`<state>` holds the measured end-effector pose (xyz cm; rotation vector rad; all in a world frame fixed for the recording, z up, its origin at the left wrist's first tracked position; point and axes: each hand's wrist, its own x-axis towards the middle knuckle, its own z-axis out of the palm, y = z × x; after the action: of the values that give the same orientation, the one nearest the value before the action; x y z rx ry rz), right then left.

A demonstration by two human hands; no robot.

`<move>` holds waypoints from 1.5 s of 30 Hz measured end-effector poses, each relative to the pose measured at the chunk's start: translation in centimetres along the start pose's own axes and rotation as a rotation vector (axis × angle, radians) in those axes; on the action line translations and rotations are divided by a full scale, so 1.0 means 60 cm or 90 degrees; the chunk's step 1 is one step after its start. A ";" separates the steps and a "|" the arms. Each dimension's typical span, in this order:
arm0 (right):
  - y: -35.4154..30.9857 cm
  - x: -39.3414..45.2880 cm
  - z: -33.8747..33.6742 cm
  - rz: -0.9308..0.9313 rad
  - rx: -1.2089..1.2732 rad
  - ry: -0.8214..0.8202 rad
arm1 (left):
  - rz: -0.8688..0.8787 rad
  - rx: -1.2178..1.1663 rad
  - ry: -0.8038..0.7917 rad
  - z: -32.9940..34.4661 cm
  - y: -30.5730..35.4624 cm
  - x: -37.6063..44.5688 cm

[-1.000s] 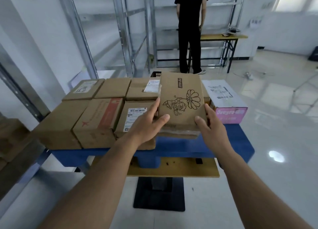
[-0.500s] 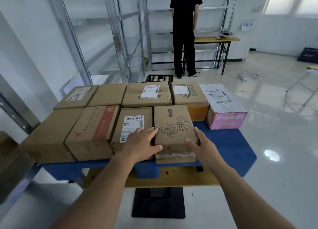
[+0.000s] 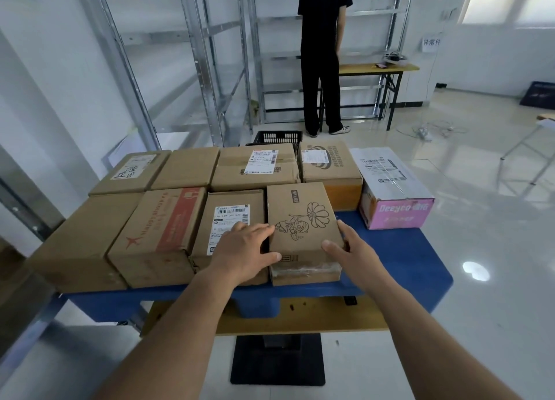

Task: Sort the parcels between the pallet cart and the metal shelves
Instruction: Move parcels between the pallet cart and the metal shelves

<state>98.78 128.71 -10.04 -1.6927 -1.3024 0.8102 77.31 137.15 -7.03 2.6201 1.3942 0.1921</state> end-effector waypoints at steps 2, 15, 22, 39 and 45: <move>-0.002 -0.001 0.001 0.003 -0.003 0.002 | -0.005 0.000 -0.003 0.000 0.001 0.000; -0.036 0.001 0.000 -0.009 -0.214 0.057 | -0.044 -0.099 0.032 -0.021 0.005 -0.033; -0.093 -0.020 0.058 -0.267 -0.360 0.120 | -0.120 -0.063 0.212 -0.026 -0.014 -0.127; -0.180 -0.112 0.266 -0.546 -0.335 -0.125 | -0.552 0.077 0.232 -0.028 -0.066 -0.404; -0.206 -0.126 0.323 -0.597 -0.315 -0.180 | -0.631 0.073 0.289 -0.027 -0.077 -0.458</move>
<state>74.74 127.19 -7.62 -1.0726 -2.3568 0.1589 58.00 117.02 -7.35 1.6833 2.7023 0.5814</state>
